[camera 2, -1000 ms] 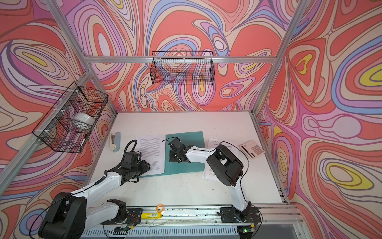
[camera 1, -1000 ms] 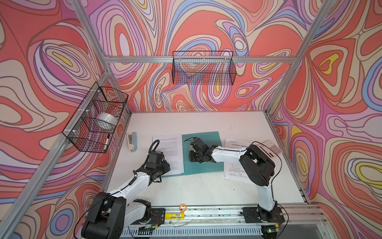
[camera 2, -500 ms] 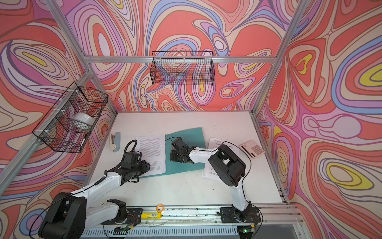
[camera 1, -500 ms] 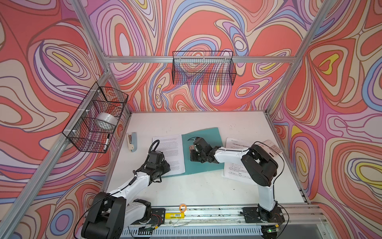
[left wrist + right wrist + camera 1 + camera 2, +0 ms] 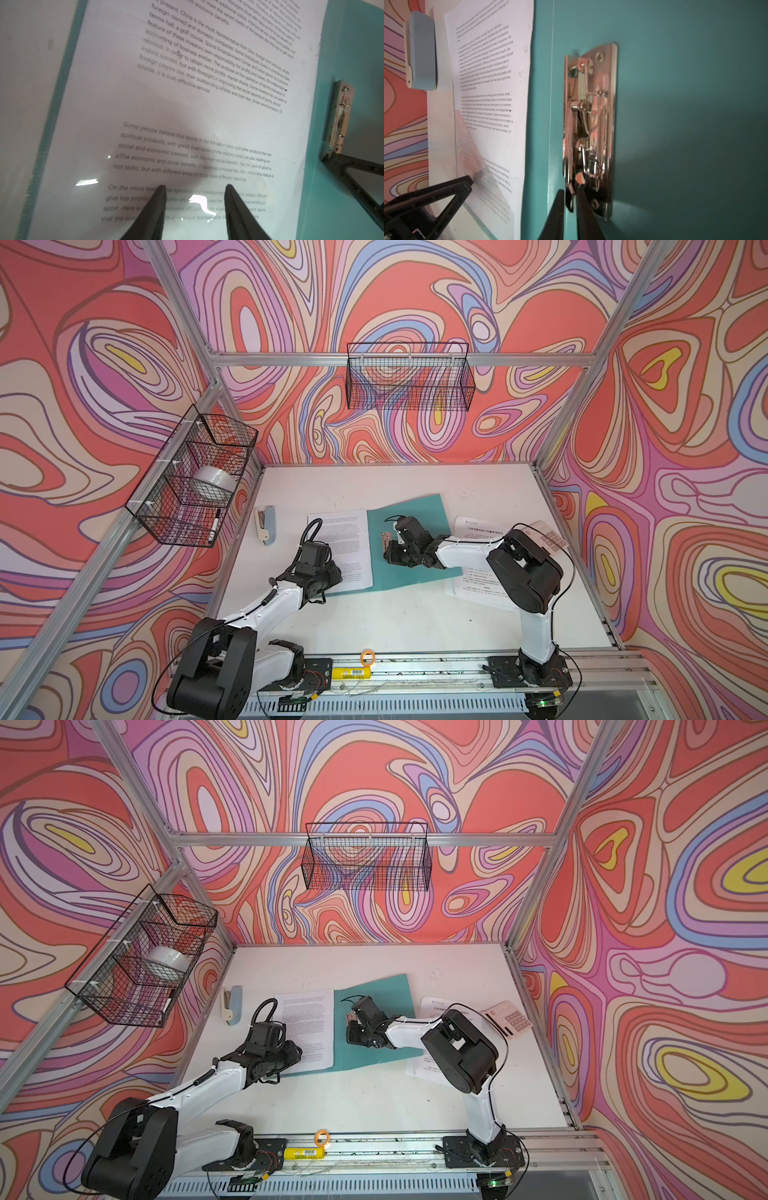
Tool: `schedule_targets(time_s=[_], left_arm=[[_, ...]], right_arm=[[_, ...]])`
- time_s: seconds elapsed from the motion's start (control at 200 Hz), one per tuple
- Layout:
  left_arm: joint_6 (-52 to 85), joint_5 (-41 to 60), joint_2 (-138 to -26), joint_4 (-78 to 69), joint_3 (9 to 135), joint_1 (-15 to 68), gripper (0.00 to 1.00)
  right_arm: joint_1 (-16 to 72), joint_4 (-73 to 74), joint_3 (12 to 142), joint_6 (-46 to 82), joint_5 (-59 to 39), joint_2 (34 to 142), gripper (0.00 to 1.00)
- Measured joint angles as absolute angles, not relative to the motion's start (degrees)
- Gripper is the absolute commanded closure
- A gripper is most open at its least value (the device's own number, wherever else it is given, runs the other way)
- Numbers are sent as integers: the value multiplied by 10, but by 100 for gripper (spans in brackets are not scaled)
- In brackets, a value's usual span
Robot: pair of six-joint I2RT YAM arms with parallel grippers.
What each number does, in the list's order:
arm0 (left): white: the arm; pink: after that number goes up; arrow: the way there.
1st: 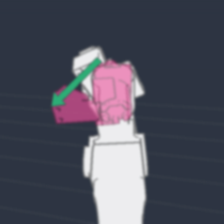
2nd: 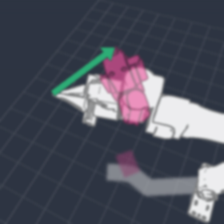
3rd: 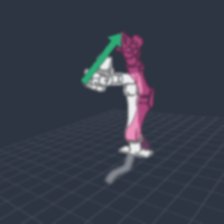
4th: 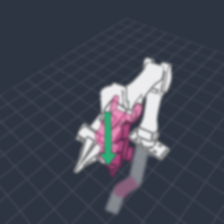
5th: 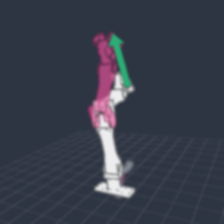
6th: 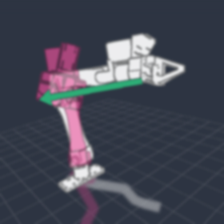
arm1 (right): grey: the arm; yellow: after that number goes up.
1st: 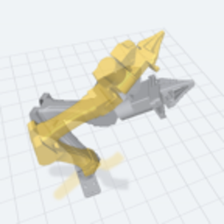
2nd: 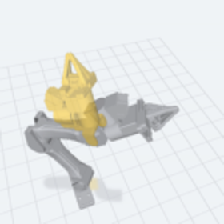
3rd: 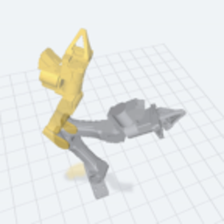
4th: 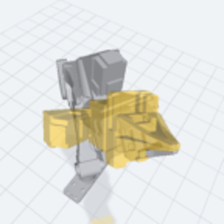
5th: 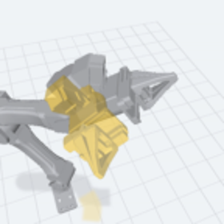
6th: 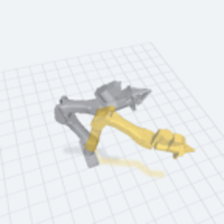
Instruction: Put the files into the folder
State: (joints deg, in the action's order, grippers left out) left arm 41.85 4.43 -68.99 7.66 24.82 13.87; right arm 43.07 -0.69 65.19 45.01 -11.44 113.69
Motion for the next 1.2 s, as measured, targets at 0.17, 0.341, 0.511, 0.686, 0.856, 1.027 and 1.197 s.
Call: schedule_targets(time_s=[0.17, 0.341, 0.511, 0.686, 0.856, 1.027, 1.197], left_arm=[[418, 45, -690, 76, 248, 139, 53], [418, 46, -690, 76, 248, 139, 53], [418, 50, -690, 76, 248, 139, 53], [418, 50, -690, 76, 248, 139, 53], [418, 50, -690, 76, 248, 139, 53], [416, 51, -690, 76, 248, 139, 53], [416, 51, -690, 76, 248, 139, 53]], right_arm=[[427, -5, 645, 455, -121, 1131, 87], [423, 3, 639, 460, -131, 1130, 87], [415, 26, 622, 469, -146, 1126, 87], [408, 40, 618, 478, -157, 1126, 86], [401, 67, 605, 492, -172, 1126, 88], [395, 82, 601, 505, -181, 1126, 94], [394, 82, 600, 507, -184, 1126, 89]])
